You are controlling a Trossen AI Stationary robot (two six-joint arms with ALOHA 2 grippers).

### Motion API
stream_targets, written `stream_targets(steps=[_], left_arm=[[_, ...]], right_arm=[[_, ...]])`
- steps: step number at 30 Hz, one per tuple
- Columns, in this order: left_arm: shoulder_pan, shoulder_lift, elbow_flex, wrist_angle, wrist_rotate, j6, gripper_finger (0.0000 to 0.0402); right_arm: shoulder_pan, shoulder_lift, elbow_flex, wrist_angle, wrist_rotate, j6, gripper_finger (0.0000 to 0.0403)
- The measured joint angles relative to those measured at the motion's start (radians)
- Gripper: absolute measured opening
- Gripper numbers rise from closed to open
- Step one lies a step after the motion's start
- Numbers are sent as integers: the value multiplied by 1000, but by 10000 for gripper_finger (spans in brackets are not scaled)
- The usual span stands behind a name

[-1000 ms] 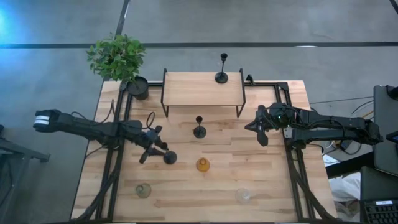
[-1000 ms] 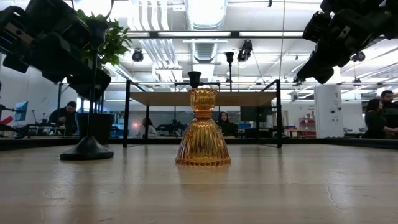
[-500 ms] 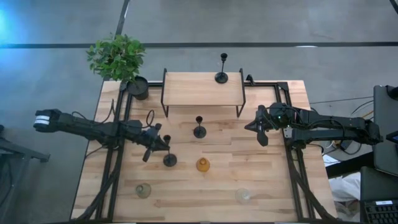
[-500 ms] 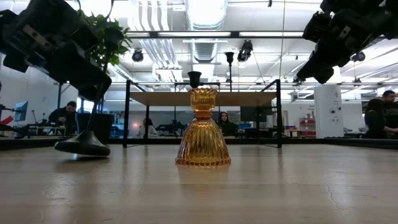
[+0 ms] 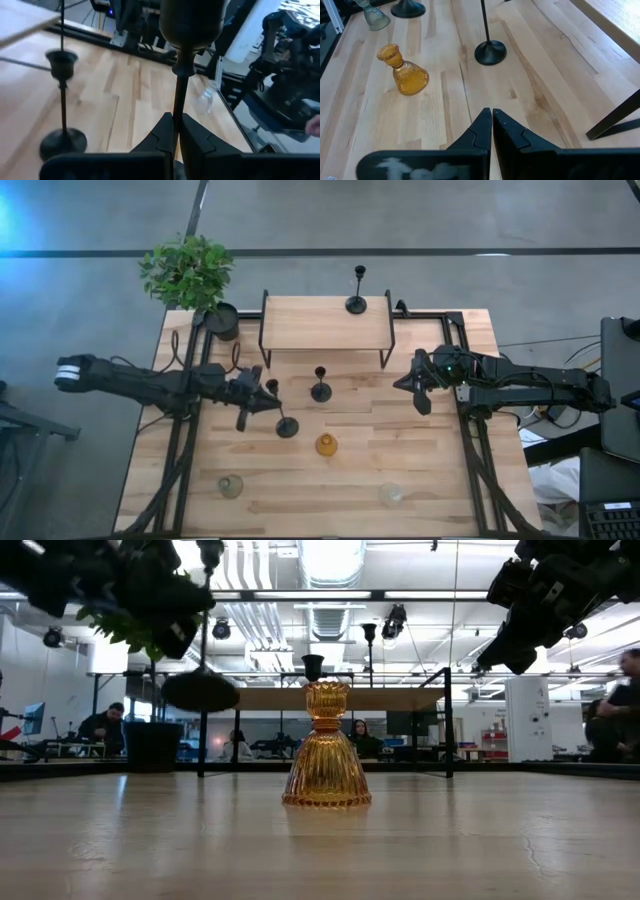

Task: Pick & Place candle stick holders
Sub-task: Put the left black candle holder on the shelf

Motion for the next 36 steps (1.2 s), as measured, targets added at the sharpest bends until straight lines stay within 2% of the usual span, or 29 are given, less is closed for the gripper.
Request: stream_targets(steps=[8, 14, 20, 26, 36], left_arm=[[-1, 100, 240, -208, -104, 113, 16], [10, 177, 420, -228, -177, 189, 16], [79, 250, 565, -314, -181, 208, 16], [179, 334, 650, -334, -175, 253, 16], [381, 471, 757, -313, -61, 303, 15]], right_arm=[[0, 0, 0, 0, 0, 0, 13], [0, 0, 0, 0, 0, 0, 13], [0, 0, 0, 0, 0, 0, 13], [0, 0, 0, 0, 0, 0, 13], [0, 0, 0, 0, 0, 0, 13]])
